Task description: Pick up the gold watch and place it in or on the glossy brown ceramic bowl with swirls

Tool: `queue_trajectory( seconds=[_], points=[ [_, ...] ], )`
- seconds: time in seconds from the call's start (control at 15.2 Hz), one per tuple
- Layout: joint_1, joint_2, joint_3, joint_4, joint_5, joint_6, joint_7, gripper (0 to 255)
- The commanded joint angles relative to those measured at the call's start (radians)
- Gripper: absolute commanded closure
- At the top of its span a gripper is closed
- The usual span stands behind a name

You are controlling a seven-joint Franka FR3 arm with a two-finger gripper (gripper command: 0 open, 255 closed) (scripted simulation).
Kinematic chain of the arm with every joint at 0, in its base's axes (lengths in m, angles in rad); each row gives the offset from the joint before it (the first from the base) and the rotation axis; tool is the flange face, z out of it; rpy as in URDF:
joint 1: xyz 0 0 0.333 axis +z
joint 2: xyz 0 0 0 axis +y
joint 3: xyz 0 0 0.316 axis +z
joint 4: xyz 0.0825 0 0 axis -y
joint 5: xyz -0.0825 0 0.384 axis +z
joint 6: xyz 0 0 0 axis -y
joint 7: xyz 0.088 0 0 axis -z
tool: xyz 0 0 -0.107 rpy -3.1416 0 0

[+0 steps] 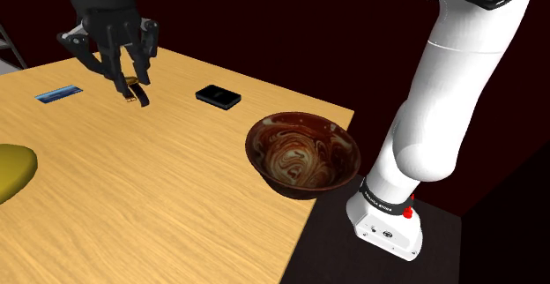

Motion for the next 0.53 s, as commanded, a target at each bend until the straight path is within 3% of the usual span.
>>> queue_trajectory(
  seconds=[0.0,0.46],
  points=[
    [0.0,0.002,0.0,0.029,-0.001,-0.028,-0.002,255],
    [0.014,0.035,0.005,0.163,-0.019,-0.134,0.009,255]
  ],
)
